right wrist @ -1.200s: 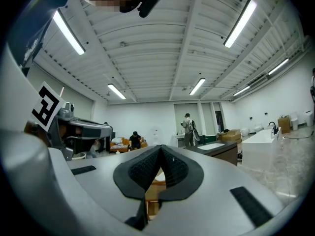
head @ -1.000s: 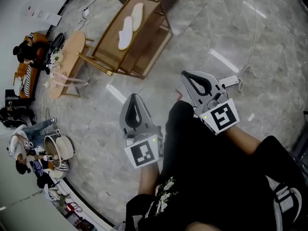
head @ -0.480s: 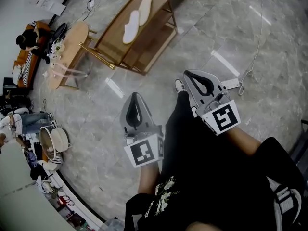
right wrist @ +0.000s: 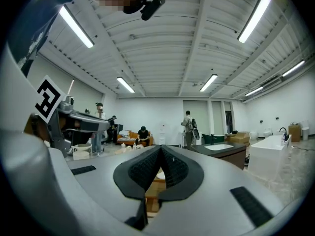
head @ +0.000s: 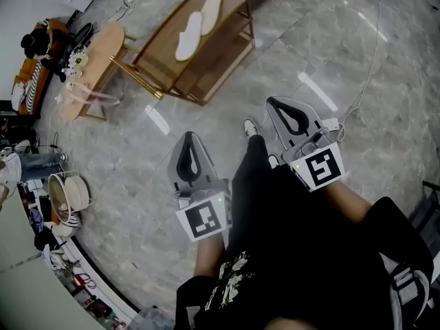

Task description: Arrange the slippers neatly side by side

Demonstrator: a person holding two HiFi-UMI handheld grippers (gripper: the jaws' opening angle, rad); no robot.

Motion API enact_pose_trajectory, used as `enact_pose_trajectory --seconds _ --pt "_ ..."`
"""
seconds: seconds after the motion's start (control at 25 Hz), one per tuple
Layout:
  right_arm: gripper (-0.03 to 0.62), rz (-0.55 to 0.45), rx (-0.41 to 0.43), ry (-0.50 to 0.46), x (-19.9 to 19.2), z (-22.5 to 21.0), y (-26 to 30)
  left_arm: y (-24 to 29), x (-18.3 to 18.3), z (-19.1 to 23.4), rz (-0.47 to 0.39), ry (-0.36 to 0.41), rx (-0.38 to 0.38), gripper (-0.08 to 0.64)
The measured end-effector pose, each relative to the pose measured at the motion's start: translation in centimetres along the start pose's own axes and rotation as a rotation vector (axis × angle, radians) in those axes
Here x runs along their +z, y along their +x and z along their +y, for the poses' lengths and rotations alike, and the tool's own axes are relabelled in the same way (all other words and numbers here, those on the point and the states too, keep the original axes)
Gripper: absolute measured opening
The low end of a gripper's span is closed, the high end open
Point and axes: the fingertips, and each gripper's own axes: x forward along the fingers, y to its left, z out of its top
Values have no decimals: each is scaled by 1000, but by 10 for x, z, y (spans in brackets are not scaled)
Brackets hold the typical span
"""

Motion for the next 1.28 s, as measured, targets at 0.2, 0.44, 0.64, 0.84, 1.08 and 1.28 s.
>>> enact_pose_trajectory --seconds 0.2,0.44,0.64,0.84,1.08,1.28 --pt "-2 -11 16 -5 4 -5 18 24 8 1 -25 14 -16 2" --pt "-2 -9 13 -22 9 -19 38 47 10 12 -17 11 -7 2" --pt "-2 -4 17 -26 13 -22 53 58 8 21 -16 -10 -7 2" --pt "-2 -2 26 -52 31 -21 66 72 19 35 -54 -47 -3 2" --pt "-2 -4 16 -112 43 -23 94 86 25 64 -84 -37 3 2" --pt "-2 -21 16 -79 48 -23 120 109 28 77 -82 -49 -11 2"
